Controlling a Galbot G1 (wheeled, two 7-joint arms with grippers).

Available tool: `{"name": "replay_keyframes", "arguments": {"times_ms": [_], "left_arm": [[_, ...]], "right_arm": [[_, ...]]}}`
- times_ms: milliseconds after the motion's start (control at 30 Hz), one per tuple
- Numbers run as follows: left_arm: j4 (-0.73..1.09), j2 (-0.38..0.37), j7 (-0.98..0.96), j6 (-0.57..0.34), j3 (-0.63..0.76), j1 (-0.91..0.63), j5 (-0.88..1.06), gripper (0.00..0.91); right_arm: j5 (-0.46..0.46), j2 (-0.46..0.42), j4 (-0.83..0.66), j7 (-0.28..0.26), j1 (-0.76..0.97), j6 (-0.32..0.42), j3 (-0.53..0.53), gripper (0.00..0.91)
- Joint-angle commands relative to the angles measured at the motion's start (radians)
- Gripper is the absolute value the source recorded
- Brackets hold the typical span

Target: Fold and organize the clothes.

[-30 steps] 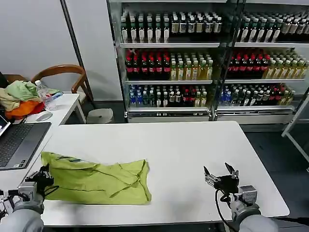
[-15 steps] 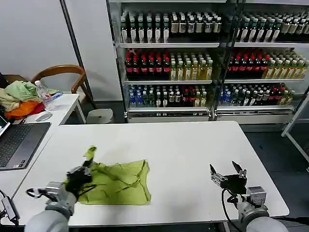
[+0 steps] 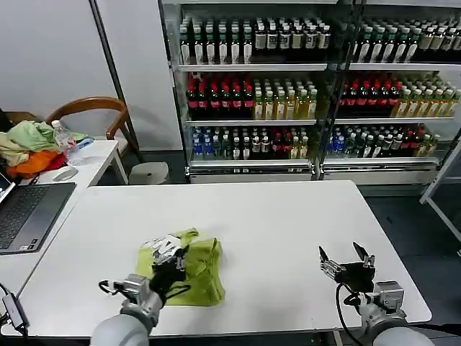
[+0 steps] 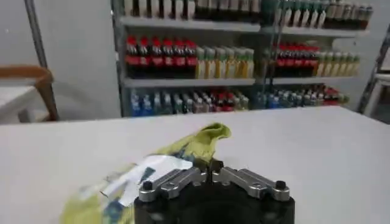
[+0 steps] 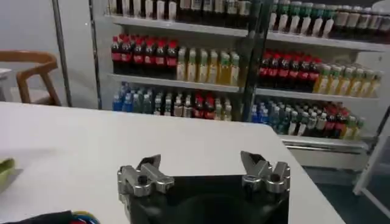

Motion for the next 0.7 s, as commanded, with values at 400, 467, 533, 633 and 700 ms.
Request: {"name": "replay_keyframes", "arguments": {"times_ms": [400,467,533,633,700], "left_arm": [[0.139,-0.144,-0.119,0.017,0.162,-0.118,-0.112,0.907],[0.118,-0.14,-0.108,-0.008,0.16,-0.113,-0.114,0.907],[0.069,-0.126,-0.08,-0.06,0.143,-0.103,-0.129,0.907],[-0.026,-0.102,-0.057,-0.087,0.087,-0.091,-0.13,0.907],[-0.057,-0.07,-0.053,-0.099,0.032,-0.079,-0.127,0.907]], "right_arm": [[-0.004,0.003,0.005,-0.003,-0.002,-0.004,0.002,0.907],[-0.004,0.003,0.007,-0.004,-0.002,-0.004,0.005,0.907],[-0.004,0.004,0.006,-0.004,0.0,-0.005,0.006,0.907],[-0.006,0.009,0.001,-0.005,0.008,-0.004,-0.003,0.907],[-0.008,0.012,0.0,-0.005,0.013,-0.004,-0.01,0.907]]}}
